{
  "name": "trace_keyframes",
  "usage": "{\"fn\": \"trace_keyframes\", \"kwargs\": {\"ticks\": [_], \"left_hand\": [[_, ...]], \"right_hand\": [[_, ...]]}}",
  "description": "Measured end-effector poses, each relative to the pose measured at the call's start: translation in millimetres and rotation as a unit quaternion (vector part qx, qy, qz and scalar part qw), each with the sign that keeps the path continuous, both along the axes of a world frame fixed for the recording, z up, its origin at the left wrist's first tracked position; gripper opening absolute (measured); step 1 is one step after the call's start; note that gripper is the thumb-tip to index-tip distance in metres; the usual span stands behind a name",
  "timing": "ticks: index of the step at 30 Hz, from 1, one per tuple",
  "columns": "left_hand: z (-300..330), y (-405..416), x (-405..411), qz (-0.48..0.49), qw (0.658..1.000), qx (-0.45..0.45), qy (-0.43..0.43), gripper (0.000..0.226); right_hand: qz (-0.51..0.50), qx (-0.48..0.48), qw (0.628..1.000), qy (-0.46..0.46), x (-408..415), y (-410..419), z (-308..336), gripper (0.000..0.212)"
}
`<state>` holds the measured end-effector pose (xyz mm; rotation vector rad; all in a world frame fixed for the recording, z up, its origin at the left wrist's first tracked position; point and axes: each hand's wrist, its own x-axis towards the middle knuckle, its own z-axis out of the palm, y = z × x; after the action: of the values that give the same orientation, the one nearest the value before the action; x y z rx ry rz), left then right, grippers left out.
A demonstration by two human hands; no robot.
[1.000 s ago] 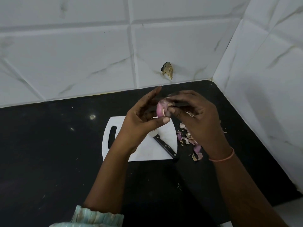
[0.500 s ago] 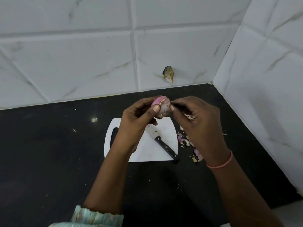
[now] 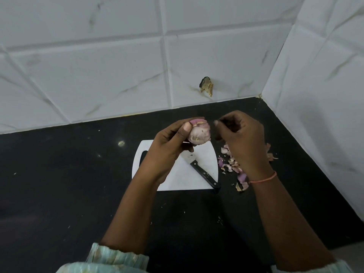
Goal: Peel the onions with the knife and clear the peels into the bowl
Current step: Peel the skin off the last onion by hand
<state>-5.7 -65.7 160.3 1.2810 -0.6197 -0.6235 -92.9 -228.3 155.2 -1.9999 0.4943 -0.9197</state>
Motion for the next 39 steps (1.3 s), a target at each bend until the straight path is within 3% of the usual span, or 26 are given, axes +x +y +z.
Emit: {"fn": "trace_keyframes", "kwargs": {"ticks": [6, 8, 12, 15, 17, 21, 23, 30, 39], "left_hand": [[7, -5, -11, -0.004, 0.986, -0.042, 0.163, 0.049], [6, -9, -11, 0.018, 0.982, -0.043, 0.185, 0.048], [8, -11, -7, 0.055, 0.981, -0.016, 0.188, 0.035], [15, -8, -6, 0.025, 0.985, -0.025, 0.166, 0.024], [13, -5, -4, 0.025, 0.992, -0.017, 0.121, 0.024], [2, 3, 2, 0.021, 1.000, -0.022, 0.003, 0.041], [-1, 6, 2, 0.031, 0.999, -0.033, -0.029, 0.048], [2, 6, 4, 0.085, 0.994, -0.053, -0.035, 0.049], [5, 4, -4, 0.040, 0.998, -0.041, 0.003, 0.037]], "right_hand": [[-0.096, -0.048, 0.984, 0.143, -10, -37, -37, 0.017], [-0.072, -0.020, 0.990, 0.116, -9, -29, -33, 0.023], [0.080, 0.119, 0.989, -0.044, -4, 10, -2, 0.023], [0.164, 0.055, 0.984, -0.048, -3, 29, 9, 0.030], [0.166, 0.043, 0.984, -0.047, -1, 33, 9, 0.029], [0.141, 0.170, 0.969, -0.107, -1, 39, 10, 0.019], [0.132, 0.187, 0.966, -0.117, -2, 44, 10, 0.017], [0.133, 0.062, 0.987, -0.061, -6, 42, 13, 0.039], [0.107, 0.000, 0.989, -0.102, -4, 45, 12, 0.020]]}}
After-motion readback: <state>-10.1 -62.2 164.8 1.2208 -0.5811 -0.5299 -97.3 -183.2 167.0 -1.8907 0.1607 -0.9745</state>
